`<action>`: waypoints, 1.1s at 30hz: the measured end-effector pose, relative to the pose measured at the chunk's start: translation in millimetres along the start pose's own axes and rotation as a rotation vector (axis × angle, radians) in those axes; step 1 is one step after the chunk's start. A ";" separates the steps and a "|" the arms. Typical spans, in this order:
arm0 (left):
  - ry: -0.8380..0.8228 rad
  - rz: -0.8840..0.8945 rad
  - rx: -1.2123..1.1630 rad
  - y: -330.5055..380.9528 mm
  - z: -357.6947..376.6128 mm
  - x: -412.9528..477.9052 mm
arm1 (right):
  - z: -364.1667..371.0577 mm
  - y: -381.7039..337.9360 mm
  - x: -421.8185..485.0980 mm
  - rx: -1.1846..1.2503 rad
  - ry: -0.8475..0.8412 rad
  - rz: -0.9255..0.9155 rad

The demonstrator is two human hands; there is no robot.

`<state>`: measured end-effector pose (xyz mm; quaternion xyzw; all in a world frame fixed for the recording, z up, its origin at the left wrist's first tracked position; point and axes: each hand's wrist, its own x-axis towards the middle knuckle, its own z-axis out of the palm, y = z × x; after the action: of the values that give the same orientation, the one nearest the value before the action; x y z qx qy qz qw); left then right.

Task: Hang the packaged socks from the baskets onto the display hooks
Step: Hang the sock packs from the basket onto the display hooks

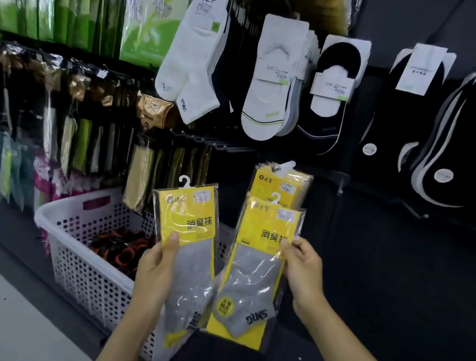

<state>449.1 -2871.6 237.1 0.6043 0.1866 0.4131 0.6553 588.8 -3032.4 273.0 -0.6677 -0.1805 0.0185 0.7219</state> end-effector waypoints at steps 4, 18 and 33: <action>0.040 0.021 0.015 3.3 -4.5 3.7 | -4.7 -17.9 22.8 -0.047 0.079 -0.087; -0.016 0.033 -0.024 0.2 1.6 3.3 | 21.0 -11.2 75.5 -0.034 0.126 0.107; -0.133 -0.018 0.011 -6.8 17.6 -1.5 | 18.6 13.0 -2.7 0.021 -0.227 0.239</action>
<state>463.4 -2883.4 233.8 0.6321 0.1503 0.3649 0.6668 583.8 -3013.9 260.5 -0.6705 -0.1800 0.1812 0.6966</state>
